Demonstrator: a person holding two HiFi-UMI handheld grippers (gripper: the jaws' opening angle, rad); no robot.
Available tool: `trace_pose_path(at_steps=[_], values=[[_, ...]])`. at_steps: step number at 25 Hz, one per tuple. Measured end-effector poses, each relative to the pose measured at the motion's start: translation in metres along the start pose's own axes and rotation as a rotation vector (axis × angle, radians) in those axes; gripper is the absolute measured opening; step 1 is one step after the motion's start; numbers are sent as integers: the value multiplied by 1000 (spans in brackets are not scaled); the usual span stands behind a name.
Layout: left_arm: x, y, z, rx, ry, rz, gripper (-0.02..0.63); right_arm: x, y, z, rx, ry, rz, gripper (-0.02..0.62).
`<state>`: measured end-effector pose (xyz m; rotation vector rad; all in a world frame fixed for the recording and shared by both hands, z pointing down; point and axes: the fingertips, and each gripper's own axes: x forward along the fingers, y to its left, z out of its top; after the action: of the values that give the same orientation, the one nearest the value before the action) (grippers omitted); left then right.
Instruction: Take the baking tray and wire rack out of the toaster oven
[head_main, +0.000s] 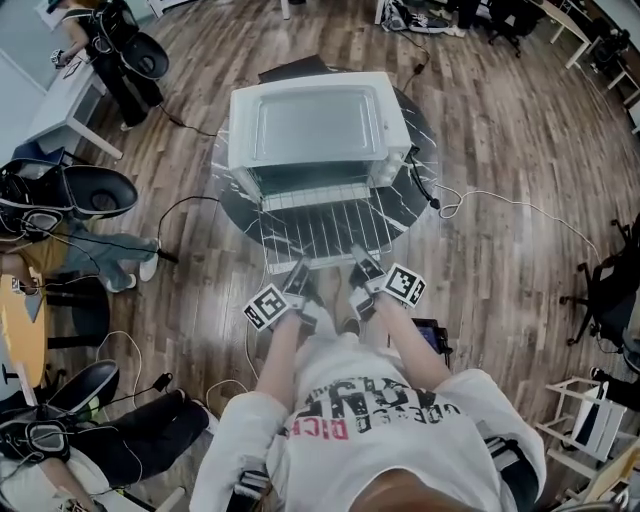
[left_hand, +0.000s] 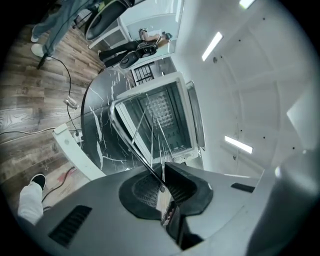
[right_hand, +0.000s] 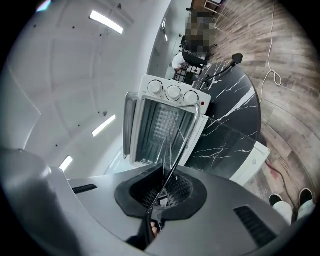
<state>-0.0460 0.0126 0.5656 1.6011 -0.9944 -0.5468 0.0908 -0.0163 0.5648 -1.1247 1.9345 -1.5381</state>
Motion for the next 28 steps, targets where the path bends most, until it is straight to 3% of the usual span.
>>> trace_pose_path(at_steps=[8,13,20,28], values=[[-35,-43,-25,52,-35,-38,15,-50,26,-6,-2,-5,28,5],[-52,-74,-34,76,-54,-68,15,-71,60,0,-69,-8,120,5],[-58,-124,-40,111,-48,-120,14,-100,105,20,-119,-55,210,5],[-51,-164,-29,133,-51,-129,14,-104,138,44,-123,-59,243,5]])
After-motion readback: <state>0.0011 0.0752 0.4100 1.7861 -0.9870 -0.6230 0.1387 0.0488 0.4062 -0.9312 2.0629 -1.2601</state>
